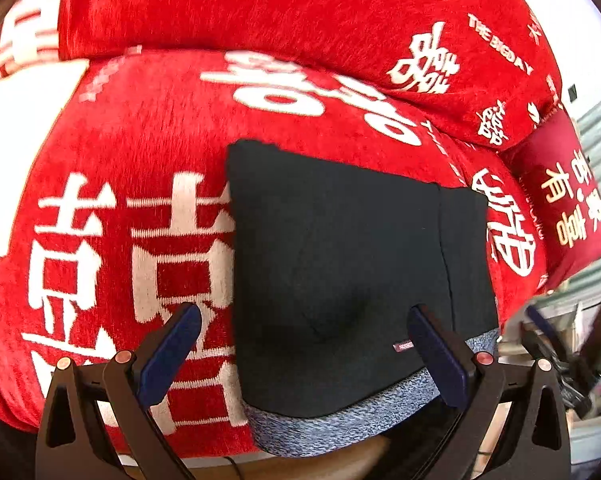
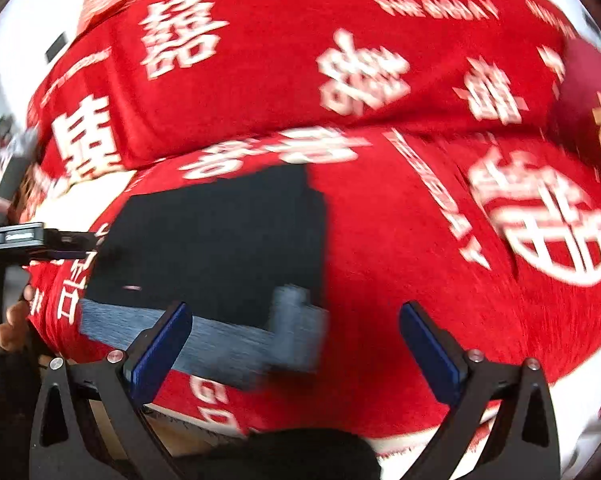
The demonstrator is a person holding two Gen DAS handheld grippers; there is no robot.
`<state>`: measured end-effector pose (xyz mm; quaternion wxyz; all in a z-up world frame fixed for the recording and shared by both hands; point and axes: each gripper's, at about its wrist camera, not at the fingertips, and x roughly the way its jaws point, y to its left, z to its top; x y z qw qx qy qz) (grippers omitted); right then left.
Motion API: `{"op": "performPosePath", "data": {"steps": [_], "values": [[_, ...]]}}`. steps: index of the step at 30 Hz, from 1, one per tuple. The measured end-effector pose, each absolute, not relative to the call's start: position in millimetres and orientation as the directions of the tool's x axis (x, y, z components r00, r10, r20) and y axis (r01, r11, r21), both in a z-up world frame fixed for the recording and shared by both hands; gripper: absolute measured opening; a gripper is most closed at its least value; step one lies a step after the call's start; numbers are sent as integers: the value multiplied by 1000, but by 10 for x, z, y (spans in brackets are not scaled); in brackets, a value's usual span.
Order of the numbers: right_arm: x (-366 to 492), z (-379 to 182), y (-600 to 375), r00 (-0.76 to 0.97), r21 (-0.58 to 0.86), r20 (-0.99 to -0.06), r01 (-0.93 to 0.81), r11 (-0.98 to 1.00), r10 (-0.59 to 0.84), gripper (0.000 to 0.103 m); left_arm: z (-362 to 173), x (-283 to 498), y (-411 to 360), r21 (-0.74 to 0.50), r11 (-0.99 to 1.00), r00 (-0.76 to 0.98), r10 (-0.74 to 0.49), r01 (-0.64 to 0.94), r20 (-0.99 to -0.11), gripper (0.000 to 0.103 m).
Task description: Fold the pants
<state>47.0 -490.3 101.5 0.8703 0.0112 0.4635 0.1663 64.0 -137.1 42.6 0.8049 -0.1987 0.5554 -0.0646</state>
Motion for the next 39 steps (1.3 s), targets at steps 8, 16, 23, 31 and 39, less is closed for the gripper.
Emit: {"op": "performPosePath", "data": {"steps": [8,16,23,31,39], "values": [[786,815,-4751,416,361,-775,-327,873,476,103,179,724,-1402,-409,902,329,-349,-134,-877,103],[1189,521,-4411,319,344,-835,-333,878,448,103,53,784,-1393,-423,900,314,-374,-106,-873,103],[1396,284,-4335,231,449,-820,-309,838,524,103,-4,831,-1403,-447,893,354,-401,-53,-845,103],[1480,277,-4139,235,381,-852,-335,862,467,103,-11,1039,-1668,-391,920,386,-354,-19,-852,103],[1500,253,-4129,255,349,-856,-358,866,450,103,-23,1128,-1691,-377,926,362,-341,-30,-867,103]]}}
